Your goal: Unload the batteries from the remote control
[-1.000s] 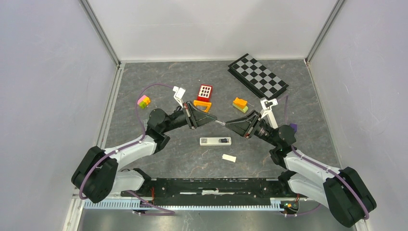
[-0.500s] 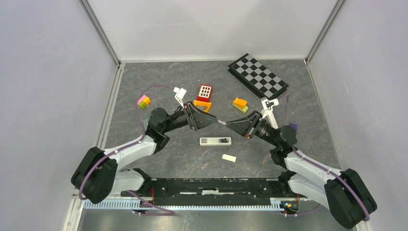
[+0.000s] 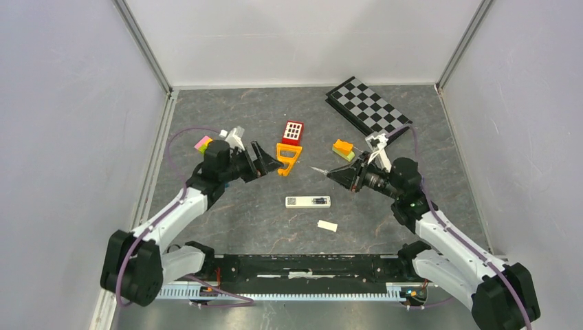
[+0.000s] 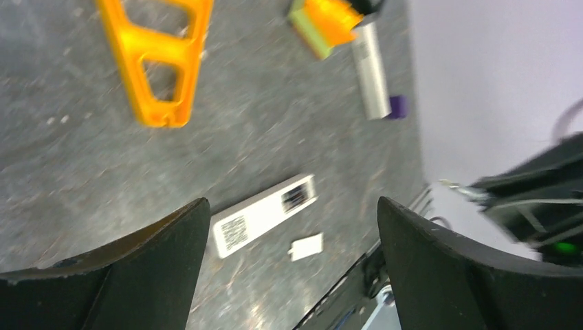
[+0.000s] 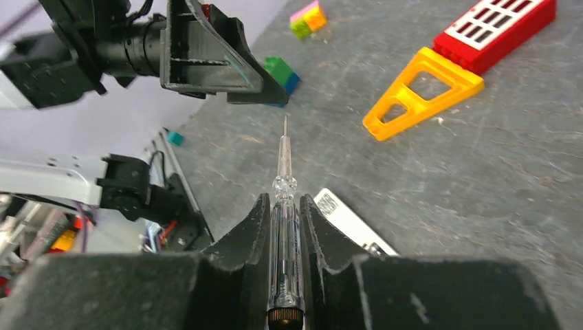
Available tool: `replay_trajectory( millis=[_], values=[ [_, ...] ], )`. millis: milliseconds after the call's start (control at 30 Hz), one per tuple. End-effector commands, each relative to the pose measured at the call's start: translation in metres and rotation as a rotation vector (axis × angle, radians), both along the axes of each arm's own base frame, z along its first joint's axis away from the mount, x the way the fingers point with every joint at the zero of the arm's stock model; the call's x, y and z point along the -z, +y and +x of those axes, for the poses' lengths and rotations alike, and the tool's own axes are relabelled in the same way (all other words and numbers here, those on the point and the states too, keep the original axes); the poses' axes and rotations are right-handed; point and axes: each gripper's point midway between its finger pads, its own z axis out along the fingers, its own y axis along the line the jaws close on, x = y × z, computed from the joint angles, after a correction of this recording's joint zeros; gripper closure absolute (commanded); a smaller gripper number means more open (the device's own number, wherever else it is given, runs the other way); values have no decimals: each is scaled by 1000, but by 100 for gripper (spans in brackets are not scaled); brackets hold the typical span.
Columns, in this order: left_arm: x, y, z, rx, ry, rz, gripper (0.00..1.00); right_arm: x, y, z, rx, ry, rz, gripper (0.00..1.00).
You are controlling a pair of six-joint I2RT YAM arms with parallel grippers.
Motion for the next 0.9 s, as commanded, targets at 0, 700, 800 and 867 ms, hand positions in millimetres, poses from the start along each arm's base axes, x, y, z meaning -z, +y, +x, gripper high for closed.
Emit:
replay_trajectory(
  millis=[0,700,800,867],
  values=[
    [45,4,-20,125,117,269,4,34,-13,1,-1,64,-236,100],
    [118,-42,-42,241,128,604,10,94,-40,-20,95,327,-737,100],
    [119,-45,-41,242,123,596,12,96,-38,-18,121,323,-763,100],
    [121,-47,-42,250,124,584,12,98,-37,-17,130,326,-774,100]
  ],
)
